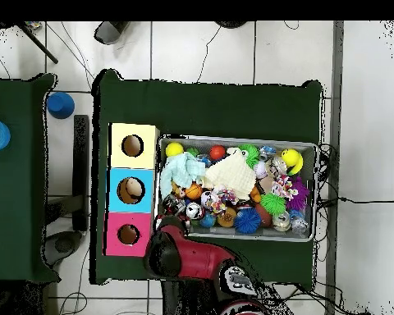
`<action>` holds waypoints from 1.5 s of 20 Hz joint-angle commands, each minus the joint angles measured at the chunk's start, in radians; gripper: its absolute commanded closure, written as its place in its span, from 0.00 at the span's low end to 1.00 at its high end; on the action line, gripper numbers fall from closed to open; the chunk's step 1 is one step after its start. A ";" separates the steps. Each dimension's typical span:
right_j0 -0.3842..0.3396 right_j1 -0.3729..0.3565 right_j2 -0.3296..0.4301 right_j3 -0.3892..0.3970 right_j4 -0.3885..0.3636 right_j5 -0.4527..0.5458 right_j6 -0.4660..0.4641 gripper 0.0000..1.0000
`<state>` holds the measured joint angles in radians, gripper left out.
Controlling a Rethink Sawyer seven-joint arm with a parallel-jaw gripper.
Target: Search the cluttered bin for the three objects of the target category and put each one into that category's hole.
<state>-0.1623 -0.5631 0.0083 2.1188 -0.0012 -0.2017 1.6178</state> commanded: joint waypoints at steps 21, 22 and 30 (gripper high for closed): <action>-0.053 -0.048 0.079 -0.210 0.021 0.207 0.117 0.00; -0.053 -0.061 0.081 -0.211 0.025 0.229 0.116 0.00; -0.047 -0.121 0.084 -0.214 0.041 0.330 0.118 0.00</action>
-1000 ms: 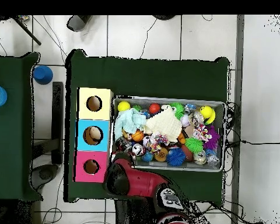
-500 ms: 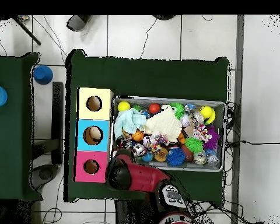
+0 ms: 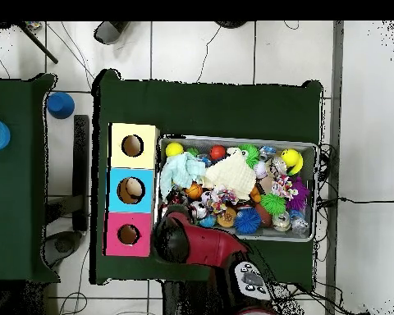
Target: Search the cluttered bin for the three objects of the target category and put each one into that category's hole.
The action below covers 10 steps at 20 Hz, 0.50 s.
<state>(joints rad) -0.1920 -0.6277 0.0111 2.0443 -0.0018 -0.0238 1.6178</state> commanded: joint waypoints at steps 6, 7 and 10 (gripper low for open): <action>-0.007 -0.079 0.076 -0.153 0.045 0.207 0.125 0.00; -0.006 -0.079 0.077 -0.157 0.045 0.212 0.125 0.00; -0.005 -0.079 0.079 -0.169 0.045 0.227 0.127 0.00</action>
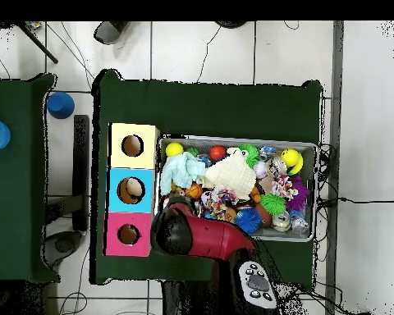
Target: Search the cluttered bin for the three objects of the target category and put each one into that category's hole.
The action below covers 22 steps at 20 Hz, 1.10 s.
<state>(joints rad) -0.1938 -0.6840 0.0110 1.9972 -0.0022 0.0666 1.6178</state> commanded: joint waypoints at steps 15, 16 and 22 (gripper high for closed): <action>-0.009 0.050 0.078 -0.251 0.060 0.077 0.146 0.00; -0.003 0.060 0.071 -0.273 0.064 0.066 0.150 0.00; 0.018 0.094 0.041 -0.362 0.080 0.064 0.159 0.00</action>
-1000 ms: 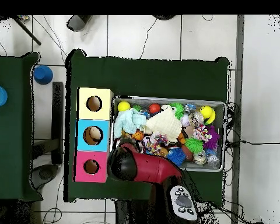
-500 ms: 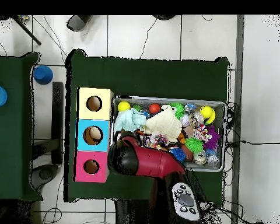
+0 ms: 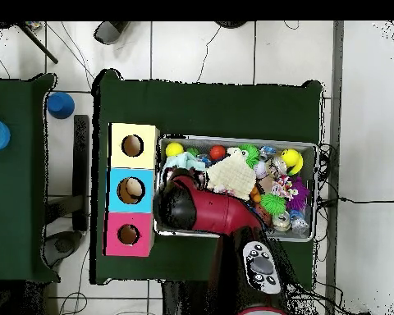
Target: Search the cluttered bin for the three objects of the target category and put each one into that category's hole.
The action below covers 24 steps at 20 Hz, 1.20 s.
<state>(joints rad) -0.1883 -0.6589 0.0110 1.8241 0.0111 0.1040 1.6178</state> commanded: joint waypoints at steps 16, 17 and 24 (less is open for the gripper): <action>0.017 0.175 0.033 -0.178 0.023 -0.058 0.164 0.00; 0.019 0.185 0.031 -0.179 0.019 -0.061 0.160 0.00; 0.017 0.233 0.024 -0.175 0.006 -0.082 0.153 0.00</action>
<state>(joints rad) -0.1638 -0.5065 0.0109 1.6825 0.0341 0.0781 1.6178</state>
